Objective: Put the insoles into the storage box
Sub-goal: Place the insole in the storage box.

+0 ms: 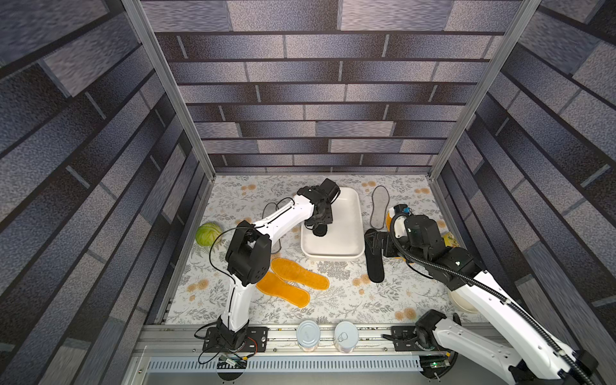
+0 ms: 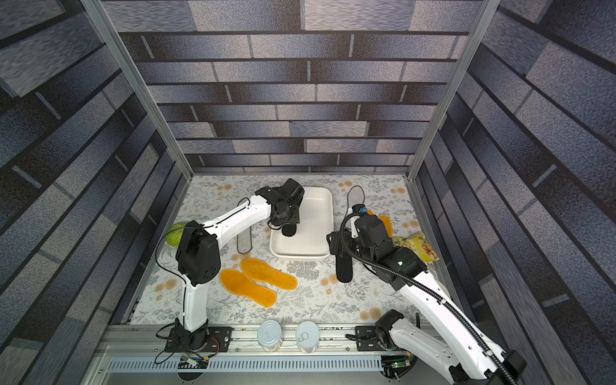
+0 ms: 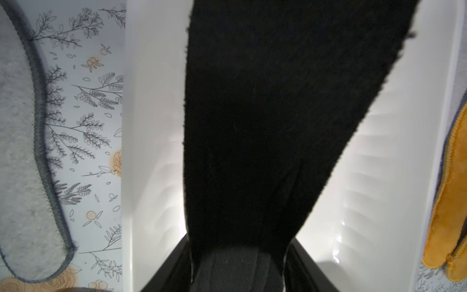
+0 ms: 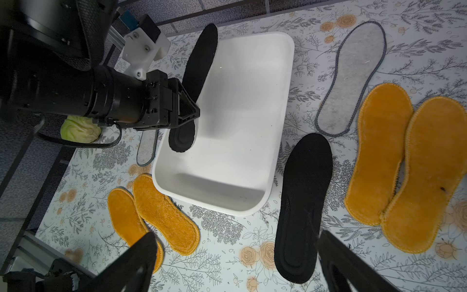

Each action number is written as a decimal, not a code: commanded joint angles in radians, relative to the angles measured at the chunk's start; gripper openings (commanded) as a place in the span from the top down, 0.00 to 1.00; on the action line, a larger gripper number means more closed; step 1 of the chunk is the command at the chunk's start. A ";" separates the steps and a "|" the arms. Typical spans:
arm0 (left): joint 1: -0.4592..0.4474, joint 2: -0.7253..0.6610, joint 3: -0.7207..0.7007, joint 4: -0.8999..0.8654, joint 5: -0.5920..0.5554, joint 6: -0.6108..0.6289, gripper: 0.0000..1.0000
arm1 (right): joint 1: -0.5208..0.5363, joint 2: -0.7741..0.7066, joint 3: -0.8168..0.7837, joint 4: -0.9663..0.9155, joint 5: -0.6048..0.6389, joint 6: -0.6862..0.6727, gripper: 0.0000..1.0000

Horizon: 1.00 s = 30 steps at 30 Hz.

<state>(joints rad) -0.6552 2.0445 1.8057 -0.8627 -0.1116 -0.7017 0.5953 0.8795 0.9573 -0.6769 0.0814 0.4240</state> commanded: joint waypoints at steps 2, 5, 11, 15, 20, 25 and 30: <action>-0.004 0.031 0.018 -0.041 -0.052 -0.046 0.44 | -0.009 -0.020 -0.004 -0.046 -0.017 -0.029 0.00; -0.005 0.052 0.024 -0.036 -0.050 -0.053 0.43 | -0.011 -0.029 -0.017 -0.037 -0.024 -0.026 0.00; -0.006 0.069 0.030 -0.038 -0.046 -0.051 0.43 | -0.012 -0.021 -0.021 -0.032 -0.042 -0.022 0.00; -0.006 0.076 0.026 -0.027 -0.035 -0.049 0.43 | -0.012 -0.015 -0.019 -0.029 -0.042 -0.021 0.00; -0.006 0.092 0.032 -0.025 -0.019 -0.037 0.43 | -0.013 -0.006 -0.020 -0.021 -0.043 -0.019 0.00; -0.006 0.105 0.033 -0.025 -0.024 -0.028 0.42 | -0.012 0.004 -0.023 -0.013 -0.045 -0.013 0.00; -0.005 0.130 0.053 -0.044 -0.038 -0.015 0.42 | -0.013 0.008 -0.023 -0.006 -0.048 -0.011 0.00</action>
<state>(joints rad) -0.6552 2.1517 1.8263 -0.8722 -0.1360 -0.7376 0.5903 0.8864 0.9451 -0.6880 0.0429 0.4107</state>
